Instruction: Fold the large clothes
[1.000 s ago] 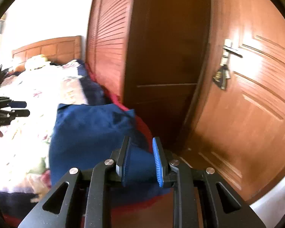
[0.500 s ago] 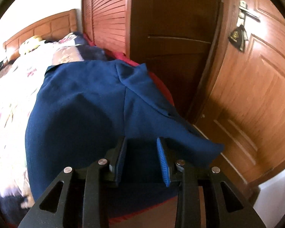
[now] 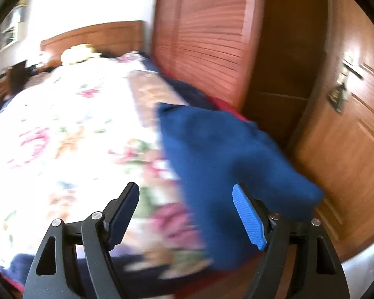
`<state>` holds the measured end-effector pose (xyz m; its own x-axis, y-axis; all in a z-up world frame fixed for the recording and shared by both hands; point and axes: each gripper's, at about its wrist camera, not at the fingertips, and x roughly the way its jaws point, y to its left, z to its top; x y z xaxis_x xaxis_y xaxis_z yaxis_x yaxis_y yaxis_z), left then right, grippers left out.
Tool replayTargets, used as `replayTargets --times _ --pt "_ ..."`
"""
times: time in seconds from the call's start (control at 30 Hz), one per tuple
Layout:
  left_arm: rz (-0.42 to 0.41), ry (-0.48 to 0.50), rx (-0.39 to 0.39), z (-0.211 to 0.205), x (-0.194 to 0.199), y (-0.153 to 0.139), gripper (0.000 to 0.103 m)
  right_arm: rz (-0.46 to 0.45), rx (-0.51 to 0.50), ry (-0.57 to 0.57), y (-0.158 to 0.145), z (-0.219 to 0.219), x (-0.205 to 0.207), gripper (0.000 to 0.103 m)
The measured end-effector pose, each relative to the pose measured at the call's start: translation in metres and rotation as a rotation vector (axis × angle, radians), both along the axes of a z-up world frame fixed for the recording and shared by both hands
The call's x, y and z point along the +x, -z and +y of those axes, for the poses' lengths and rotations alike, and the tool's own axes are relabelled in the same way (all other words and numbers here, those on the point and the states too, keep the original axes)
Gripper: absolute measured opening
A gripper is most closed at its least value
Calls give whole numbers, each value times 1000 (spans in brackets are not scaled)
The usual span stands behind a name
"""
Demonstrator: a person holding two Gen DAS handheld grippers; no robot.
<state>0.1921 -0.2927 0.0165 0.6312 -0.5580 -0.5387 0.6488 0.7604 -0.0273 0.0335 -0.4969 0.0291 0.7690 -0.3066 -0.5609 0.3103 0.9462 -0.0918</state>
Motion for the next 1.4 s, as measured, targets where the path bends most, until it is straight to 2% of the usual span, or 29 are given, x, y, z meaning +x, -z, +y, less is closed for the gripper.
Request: replayTargets --times 0.23,0.47,0.67,0.9,1.1,1.23,1.4 --pt "28 -106 13 56 -16 6 69 -30 64 -142 1 86 -8 80" --pt "42 -245 34 111 -30 22 69 -31 88 -252 7 147 -4 80" --pt "82 -357 12 163 -37 42 69 -23 108 -349 28 190 5 80" --pt "93 -495 35 214 -52 61 69 -15 153 -433 44 215 22 80" --pt "146 -598 23 257 -71 78 69 -29 160 -497 48 235 27 80" --pt "143 -639 1 275 -83 76 69 -32 132 -530 48 246 30 80" --pt "99 -672 -34 292 -105 60 69 -65 136 -549 45 253 27 80"
